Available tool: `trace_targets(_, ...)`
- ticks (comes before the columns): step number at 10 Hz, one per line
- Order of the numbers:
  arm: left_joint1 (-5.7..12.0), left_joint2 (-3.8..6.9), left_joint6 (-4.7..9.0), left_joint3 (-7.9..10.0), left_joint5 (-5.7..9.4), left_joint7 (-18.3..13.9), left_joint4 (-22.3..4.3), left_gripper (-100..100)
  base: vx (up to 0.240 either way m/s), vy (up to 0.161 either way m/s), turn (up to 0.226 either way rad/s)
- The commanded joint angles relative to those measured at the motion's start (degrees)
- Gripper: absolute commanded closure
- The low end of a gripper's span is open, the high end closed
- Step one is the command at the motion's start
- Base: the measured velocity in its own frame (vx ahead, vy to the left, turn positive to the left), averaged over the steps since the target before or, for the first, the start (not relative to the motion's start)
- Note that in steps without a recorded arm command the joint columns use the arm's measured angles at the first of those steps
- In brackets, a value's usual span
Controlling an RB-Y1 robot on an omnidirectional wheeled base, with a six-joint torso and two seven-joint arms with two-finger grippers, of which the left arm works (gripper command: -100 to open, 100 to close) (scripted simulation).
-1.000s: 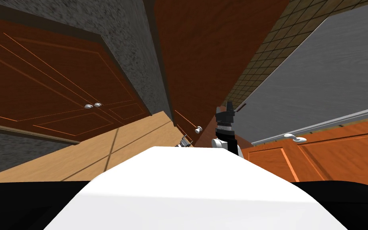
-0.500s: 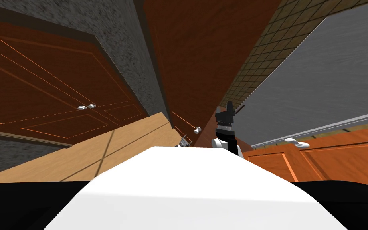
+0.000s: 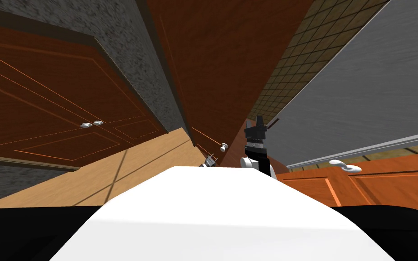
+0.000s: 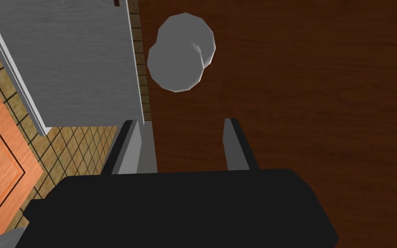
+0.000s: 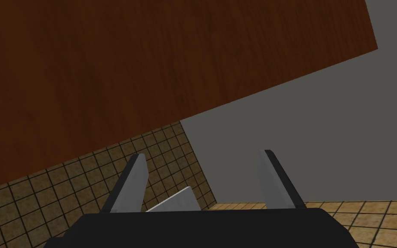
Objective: Push the door open
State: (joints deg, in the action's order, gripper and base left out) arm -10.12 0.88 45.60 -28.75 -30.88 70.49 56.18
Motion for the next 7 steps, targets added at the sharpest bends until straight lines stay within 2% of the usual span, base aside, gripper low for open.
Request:
trace_targets(1, -0.02, 0.05, -0.01, 0.0, 0.0, -0.01, 0.01, 100, -0.017, 0.023, -0.005)
trace_targets(5, -0.02, 0.05, -0.01, 0.0, 0.0, -0.01, 0.01, 100, -0.009, 0.011, -0.001)
trace_targets(6, -0.56, 1.25, -0.32, 1.51, 0.68, 1.03, 0.45, -100, -0.038, -0.105, 0.248)
trace_targets(7, -0.67, 1.2, -0.38, 1.84, 0.83, 1.26, 0.55, -100, -0.088, -0.18, 0.168)
